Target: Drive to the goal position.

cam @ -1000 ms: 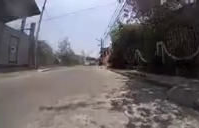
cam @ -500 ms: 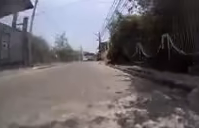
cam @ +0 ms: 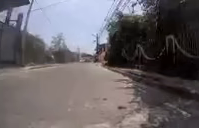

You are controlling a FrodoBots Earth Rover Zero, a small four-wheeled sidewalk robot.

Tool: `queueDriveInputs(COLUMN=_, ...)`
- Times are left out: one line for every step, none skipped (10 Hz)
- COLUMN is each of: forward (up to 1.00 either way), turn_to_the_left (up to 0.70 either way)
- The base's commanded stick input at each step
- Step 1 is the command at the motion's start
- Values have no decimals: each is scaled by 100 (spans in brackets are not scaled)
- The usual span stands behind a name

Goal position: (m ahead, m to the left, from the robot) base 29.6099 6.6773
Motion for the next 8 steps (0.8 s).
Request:
queueDriveInputs(forward=100, turn_to_the_left=0)
queueDriveInputs(forward=100, turn_to_the_left=0)
queueDriveInputs(forward=100, turn_to_the_left=-2)
queueDriveInputs(forward=100, turn_to_the_left=-17)
queueDriveInputs(forward=100, turn_to_the_left=-35)
queueDriveInputs(forward=100, turn_to_the_left=-37)
queueDriveInputs(forward=100, turn_to_the_left=-36)
queueDriveInputs(forward=100, turn_to_the_left=-28)
